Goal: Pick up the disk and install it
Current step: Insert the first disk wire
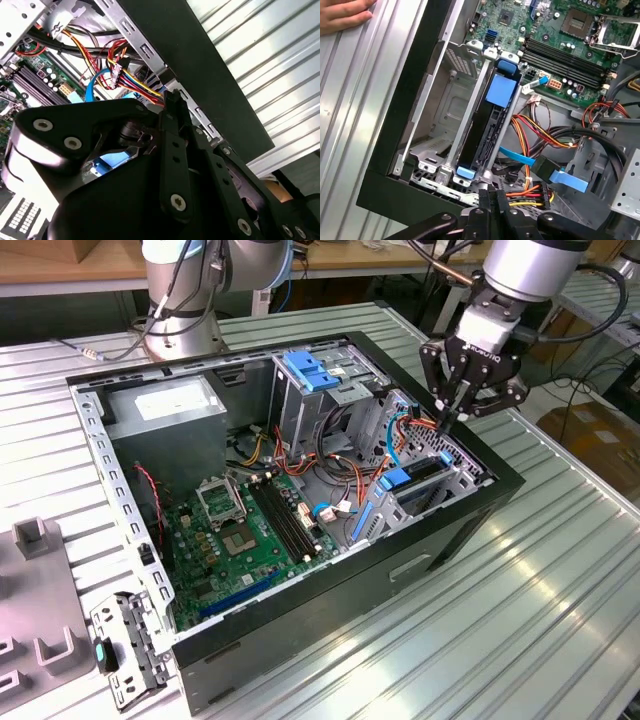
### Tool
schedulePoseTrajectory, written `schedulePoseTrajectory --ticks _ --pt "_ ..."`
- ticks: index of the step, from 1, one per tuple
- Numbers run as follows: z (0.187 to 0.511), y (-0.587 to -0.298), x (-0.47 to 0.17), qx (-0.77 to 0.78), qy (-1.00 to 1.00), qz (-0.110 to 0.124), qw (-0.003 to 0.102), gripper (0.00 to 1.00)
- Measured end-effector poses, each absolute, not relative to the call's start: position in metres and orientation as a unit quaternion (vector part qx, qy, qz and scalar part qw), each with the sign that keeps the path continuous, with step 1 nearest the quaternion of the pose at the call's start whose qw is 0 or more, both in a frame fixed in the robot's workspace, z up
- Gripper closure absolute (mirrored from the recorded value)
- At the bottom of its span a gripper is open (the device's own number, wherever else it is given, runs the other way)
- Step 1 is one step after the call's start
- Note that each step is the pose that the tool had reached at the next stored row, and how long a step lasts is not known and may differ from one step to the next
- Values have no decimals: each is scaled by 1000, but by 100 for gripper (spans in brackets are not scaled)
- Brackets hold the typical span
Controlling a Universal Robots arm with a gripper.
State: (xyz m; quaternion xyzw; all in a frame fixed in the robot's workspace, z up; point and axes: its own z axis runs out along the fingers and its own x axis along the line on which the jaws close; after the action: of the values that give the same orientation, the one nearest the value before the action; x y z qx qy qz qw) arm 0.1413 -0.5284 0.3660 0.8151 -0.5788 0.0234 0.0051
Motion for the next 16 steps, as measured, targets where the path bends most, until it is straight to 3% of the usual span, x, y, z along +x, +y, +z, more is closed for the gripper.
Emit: schedulePoseTrajectory --ticks 16 --pt "364 -528 132 729 -684 22 8 83"
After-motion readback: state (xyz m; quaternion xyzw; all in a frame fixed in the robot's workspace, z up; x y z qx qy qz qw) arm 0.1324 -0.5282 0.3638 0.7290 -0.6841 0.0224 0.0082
